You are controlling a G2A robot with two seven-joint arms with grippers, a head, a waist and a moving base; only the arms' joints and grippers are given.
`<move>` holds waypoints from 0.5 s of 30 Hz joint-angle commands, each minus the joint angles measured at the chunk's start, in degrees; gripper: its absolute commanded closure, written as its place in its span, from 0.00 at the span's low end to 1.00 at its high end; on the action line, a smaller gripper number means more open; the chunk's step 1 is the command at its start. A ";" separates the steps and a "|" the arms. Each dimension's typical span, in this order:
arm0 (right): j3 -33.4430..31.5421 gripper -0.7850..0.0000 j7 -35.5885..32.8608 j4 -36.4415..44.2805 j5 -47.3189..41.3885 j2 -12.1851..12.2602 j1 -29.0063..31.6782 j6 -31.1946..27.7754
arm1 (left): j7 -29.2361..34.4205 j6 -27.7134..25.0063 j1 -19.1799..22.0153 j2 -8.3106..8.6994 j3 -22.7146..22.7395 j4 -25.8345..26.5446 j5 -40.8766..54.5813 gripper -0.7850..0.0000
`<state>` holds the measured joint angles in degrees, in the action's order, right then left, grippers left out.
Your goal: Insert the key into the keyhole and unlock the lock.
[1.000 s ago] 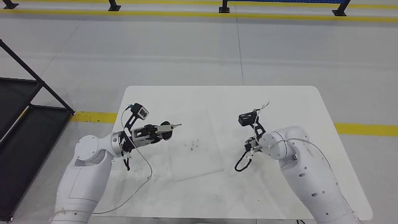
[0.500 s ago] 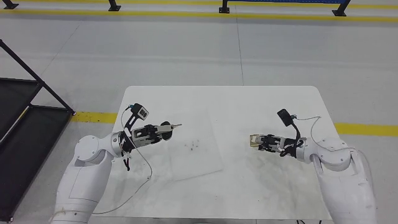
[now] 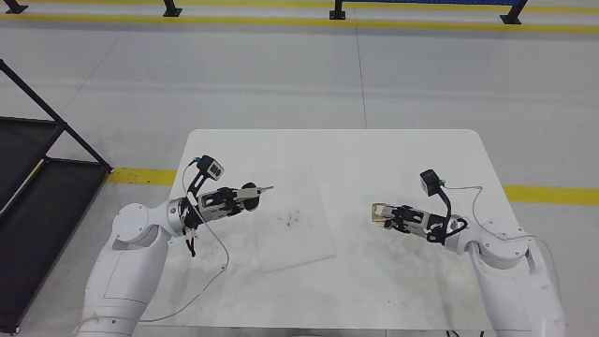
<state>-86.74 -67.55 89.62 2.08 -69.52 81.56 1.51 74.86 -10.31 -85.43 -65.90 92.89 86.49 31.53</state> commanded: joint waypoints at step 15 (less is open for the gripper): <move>0.04 1.00 6.21 2.01 -13.18 -0.18 7.47 -7.09 | -1.25 -1.71 -0.03 -0.48 -6.50 3.03 -0.67 1.00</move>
<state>-86.67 -61.49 91.23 -10.18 -69.71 88.38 -5.28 73.36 -11.93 -85.69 -66.39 87.13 89.73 31.60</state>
